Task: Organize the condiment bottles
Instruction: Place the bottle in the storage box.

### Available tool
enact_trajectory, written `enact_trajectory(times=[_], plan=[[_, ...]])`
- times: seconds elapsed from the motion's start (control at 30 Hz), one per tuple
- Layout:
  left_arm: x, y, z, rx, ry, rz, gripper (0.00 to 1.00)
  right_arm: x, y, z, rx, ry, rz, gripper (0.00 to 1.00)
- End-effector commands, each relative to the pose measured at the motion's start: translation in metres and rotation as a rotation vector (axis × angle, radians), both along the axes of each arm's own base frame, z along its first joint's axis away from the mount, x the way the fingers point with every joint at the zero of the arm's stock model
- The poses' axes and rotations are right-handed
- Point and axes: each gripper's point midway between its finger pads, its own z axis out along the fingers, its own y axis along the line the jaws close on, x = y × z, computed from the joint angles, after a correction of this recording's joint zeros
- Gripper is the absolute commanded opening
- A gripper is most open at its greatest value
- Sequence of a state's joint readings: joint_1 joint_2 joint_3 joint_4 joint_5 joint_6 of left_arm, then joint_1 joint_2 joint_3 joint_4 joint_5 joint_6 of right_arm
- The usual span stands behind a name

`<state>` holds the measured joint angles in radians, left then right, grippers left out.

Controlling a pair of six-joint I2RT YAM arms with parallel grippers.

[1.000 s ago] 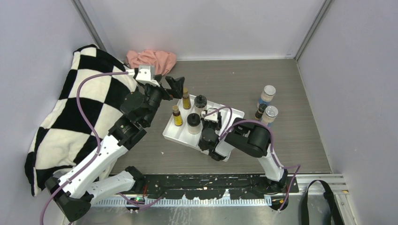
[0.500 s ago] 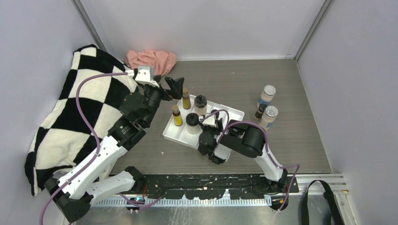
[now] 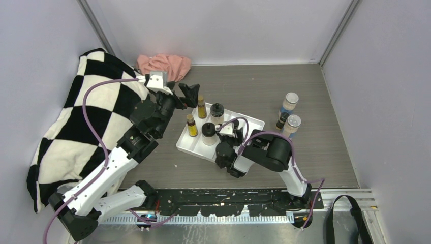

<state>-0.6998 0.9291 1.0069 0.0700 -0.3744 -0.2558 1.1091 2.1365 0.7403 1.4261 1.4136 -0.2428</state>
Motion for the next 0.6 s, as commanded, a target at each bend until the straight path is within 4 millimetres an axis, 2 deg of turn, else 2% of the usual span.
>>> enact_trajectory(times=[0.0,0.57], plan=[[0.000,-0.001,0.007,-0.025,-0.017,-0.004,1.00,-0.002,-0.002,0.026,0.054,-0.029,-0.025,0.68],[0.005,-0.008,-0.005,-0.016,0.017,-0.020,1.00,-0.002,-0.003,0.079,0.091,-0.066,-0.015,0.69]])
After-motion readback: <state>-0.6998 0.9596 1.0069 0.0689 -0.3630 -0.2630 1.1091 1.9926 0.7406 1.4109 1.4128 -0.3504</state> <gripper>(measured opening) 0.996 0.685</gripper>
